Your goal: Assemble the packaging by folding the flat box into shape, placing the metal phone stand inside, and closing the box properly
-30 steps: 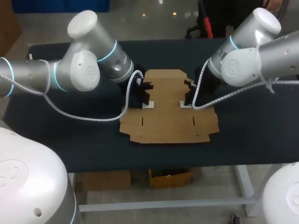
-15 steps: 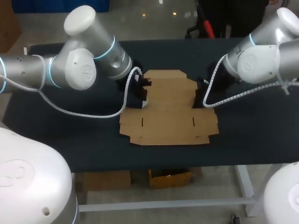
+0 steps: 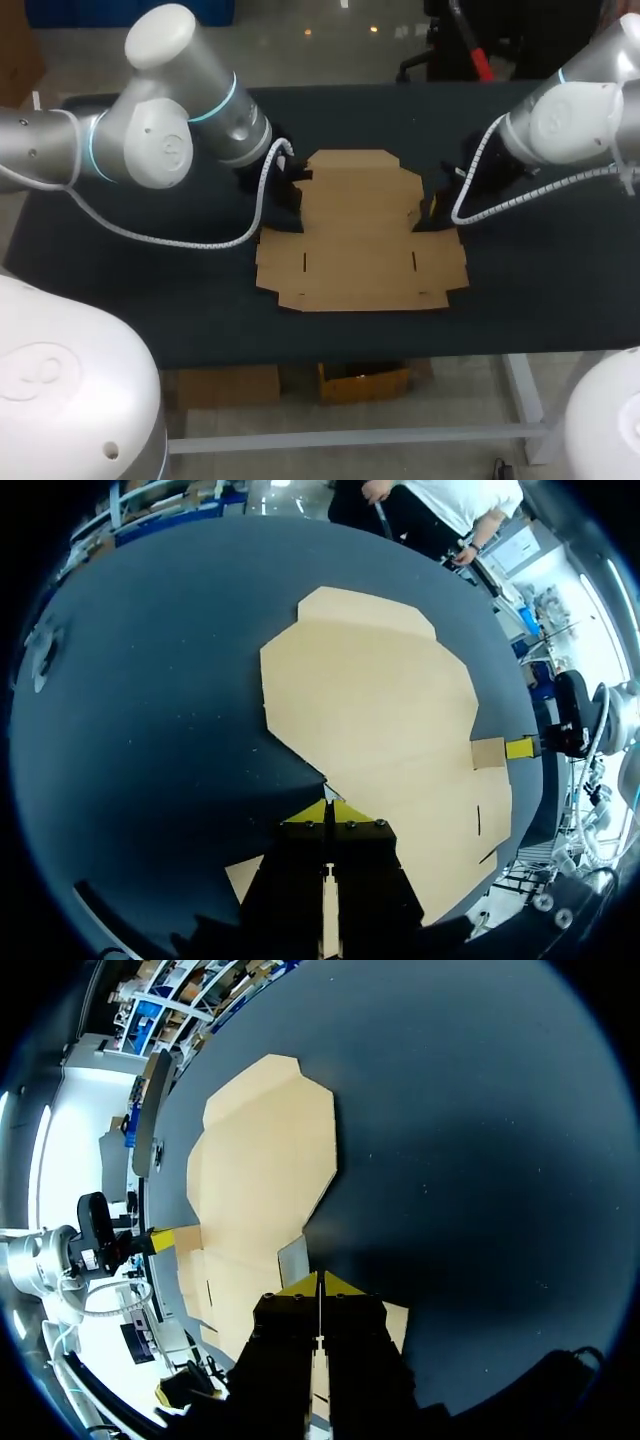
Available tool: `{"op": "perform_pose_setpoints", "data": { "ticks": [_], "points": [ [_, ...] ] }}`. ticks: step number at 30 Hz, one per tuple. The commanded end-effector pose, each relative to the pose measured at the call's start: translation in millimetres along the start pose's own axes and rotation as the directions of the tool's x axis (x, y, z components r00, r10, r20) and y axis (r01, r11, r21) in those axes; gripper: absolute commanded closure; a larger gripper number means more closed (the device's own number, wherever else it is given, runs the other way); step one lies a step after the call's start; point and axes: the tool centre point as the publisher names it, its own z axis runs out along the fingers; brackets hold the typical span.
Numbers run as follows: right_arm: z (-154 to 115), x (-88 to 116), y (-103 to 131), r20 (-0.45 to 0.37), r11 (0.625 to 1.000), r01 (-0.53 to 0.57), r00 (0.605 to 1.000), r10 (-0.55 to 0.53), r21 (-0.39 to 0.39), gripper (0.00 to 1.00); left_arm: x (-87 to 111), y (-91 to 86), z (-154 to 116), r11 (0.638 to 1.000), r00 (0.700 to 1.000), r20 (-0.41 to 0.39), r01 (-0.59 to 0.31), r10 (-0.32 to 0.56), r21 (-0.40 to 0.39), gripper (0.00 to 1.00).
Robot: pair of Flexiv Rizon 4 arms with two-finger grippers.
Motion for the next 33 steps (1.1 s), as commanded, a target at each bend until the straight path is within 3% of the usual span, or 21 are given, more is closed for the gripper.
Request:
{"op": "perform_pose_setpoints", "data": {
  "ticks": [1, 15, 33],
  "points": [
    [-10, -10, -2, -0.019, 1.0, -0.005, 1.0, 0.005, 0.009, 1.0, -2.8, 5.9, -11, 1.0, 1.0, 0.02, 0.015, -0.015, 0.013, 1.0],
    [-22, -26, -15, -0.041, 0.999, -0.025, 0.999, 0.027, 0.036, 1.0, -13.6, 24.6, -32, 0.998, 0.998, 0.046, 0.049, -0.05, 0.028, 1.0],
    [-52, -14, -35, 0.006, 0.998, -0.002, 1.0, 0.002, 0.056, 1.0, -10.4, 52.2, -64, 0.997, 0.995, 0.061, 0.073, -0.073, 0.006, 1.0]
  ]
}}
